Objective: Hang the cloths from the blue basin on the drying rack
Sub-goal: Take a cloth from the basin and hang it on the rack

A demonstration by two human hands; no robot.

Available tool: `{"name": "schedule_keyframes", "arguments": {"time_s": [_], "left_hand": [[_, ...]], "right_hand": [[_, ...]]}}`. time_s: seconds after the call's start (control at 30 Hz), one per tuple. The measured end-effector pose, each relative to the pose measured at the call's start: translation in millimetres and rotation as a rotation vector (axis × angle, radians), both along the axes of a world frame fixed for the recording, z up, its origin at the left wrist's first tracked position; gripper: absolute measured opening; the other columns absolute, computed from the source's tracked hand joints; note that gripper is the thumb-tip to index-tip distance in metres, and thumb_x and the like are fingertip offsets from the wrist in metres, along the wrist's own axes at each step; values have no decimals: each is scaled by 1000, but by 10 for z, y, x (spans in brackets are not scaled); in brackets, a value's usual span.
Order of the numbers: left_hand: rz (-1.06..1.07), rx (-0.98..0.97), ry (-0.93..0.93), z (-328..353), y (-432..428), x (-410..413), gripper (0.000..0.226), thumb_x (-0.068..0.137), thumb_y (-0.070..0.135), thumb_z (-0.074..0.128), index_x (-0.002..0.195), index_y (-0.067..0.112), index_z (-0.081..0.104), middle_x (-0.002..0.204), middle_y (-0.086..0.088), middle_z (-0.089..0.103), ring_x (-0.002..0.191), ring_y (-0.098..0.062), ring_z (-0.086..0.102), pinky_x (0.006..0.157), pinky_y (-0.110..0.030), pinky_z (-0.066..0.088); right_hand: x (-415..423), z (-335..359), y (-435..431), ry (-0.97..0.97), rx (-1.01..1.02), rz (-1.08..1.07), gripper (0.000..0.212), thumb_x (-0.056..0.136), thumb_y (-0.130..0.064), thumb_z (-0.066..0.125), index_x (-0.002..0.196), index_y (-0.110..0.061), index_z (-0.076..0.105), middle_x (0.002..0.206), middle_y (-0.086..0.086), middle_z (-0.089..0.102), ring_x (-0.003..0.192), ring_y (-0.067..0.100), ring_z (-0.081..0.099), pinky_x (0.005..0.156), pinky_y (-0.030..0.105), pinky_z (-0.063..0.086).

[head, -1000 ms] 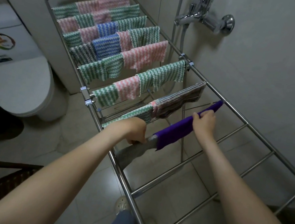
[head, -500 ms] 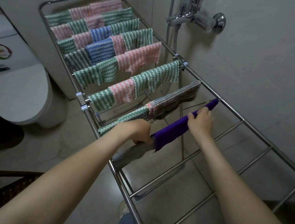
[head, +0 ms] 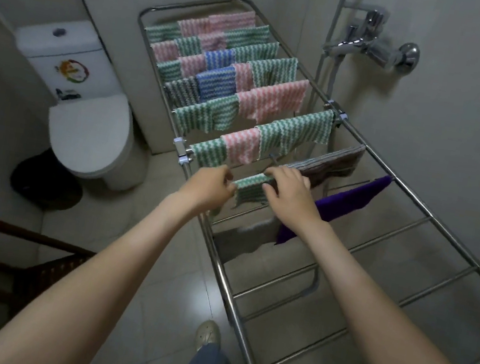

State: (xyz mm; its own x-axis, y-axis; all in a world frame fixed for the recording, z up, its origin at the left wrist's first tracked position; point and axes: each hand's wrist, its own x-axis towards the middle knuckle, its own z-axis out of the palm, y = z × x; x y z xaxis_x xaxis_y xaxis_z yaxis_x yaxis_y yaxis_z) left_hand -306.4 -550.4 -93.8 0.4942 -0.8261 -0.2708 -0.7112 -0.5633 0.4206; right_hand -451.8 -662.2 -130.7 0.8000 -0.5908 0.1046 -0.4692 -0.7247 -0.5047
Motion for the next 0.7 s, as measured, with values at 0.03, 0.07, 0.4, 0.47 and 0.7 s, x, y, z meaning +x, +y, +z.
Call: {"name": "schedule_keyframes", "arguments": {"time_s": [0.03, 0.07, 0.4, 0.47, 0.7], "left_hand": [[39, -22, -17, 29, 119, 77, 33, 96, 30, 49, 120, 10, 58, 119, -10, 64, 110, -26, 58, 85, -30, 43], [78, -47, -24, 66, 226, 150, 31, 95, 30, 49, 117, 10, 60, 117, -9, 65, 111, -26, 58, 85, -29, 42], [411, -139, -28, 395, 1565, 1243, 30, 95, 31, 52, 114, 10, 62, 117, -8, 65, 112, -24, 56, 89, -29, 43], [518, -148, -29, 431, 2024, 1564, 30, 95, 30, 52, 114, 10, 63, 117, -9, 65, 112, -25, 57, 91, -31, 44], [810, -182, -50, 538, 3139, 2288, 27, 96, 29, 50, 114, 12, 60, 113, -7, 64, 107, -23, 57, 82, -29, 43]], "right_hand": [[98, 39, 79, -11, -17, 35, 30, 97, -25, 47, 124, -15, 52, 123, 2, 52, 121, 21, 40, 102, 35, 22], [197, 76, 147, -24, -39, 67, 30, 96, -25, 48, 124, -14, 52, 123, 3, 53, 120, 22, 42, 101, 34, 22], [1782, 499, 1141, -112, -103, 450, 29, 86, -20, 56, 114, -12, 61, 110, 8, 60, 109, 29, 51, 89, 36, 32], [2274, 548, 1546, -115, -96, 542, 29, 87, -18, 58, 115, -12, 60, 112, 6, 60, 110, 28, 50, 88, 36, 32], [3486, 682, 2591, -27, -16, 790, 34, 90, -22, 57, 123, -14, 55, 122, 6, 57, 117, 23, 47, 99, 32, 30]]}}
